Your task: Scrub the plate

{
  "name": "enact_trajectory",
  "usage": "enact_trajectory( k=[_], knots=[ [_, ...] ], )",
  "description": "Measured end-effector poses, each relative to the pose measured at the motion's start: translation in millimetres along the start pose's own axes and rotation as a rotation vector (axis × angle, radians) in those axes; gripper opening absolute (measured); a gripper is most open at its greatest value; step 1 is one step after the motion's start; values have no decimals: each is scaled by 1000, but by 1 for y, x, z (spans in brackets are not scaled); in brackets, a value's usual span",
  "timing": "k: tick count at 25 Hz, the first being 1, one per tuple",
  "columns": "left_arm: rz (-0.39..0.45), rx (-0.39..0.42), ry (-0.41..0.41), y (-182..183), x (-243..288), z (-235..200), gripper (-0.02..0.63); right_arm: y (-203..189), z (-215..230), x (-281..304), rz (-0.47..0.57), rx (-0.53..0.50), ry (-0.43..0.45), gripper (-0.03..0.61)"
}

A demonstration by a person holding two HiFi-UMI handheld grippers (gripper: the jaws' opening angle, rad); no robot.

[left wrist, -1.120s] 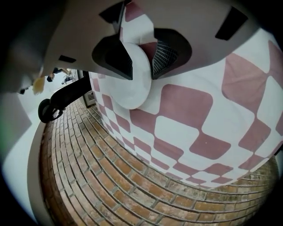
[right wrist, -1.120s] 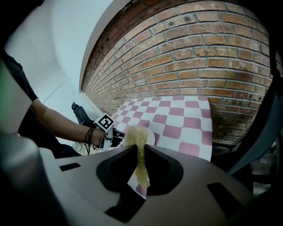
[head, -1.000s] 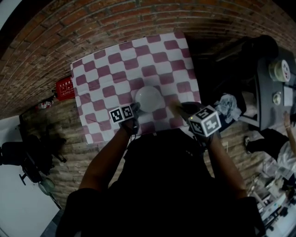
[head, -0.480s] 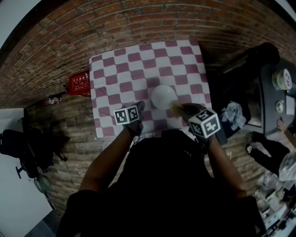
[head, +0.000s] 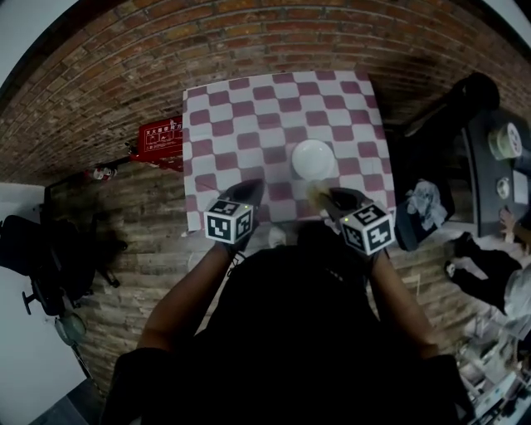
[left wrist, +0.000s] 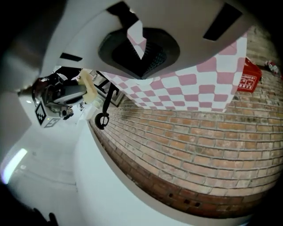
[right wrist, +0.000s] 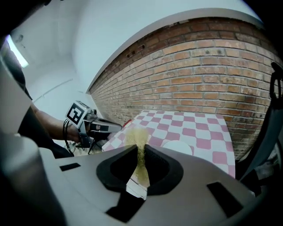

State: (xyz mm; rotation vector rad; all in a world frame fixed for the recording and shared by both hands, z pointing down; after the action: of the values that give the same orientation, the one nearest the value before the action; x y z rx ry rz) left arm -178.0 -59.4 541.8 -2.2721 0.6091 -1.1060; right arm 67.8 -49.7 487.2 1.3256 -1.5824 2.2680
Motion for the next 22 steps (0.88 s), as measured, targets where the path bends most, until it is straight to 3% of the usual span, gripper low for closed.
enact_trajectory(
  k=[4,11,17,22],
  knots=[
    [47,54,3,-9,-31,4,9,-4,-18,-11,25,-12,-23,48],
    [100,15,25,-35,-59,20,9,-22,-35,-27,28,-27,28,48],
    [144,8,23,-59,-56,77,9,-53,-35,-59,53,-42,74,48],
    [139,9,-21,-100,-39,148,9,-107,-23,-115,91,-59,82,48]
  ],
)
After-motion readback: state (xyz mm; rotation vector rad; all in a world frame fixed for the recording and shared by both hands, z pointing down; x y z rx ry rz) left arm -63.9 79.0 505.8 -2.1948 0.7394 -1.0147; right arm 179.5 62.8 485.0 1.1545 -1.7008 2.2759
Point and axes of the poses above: the fingertips, and each gripper's own axes: x forward along the fingers, z to its right, y out of its top, the point moved 8 cm from there along -x, backward along the fingers, and after that the axes turned 13 degrees about -x, right-handed, at the moved point
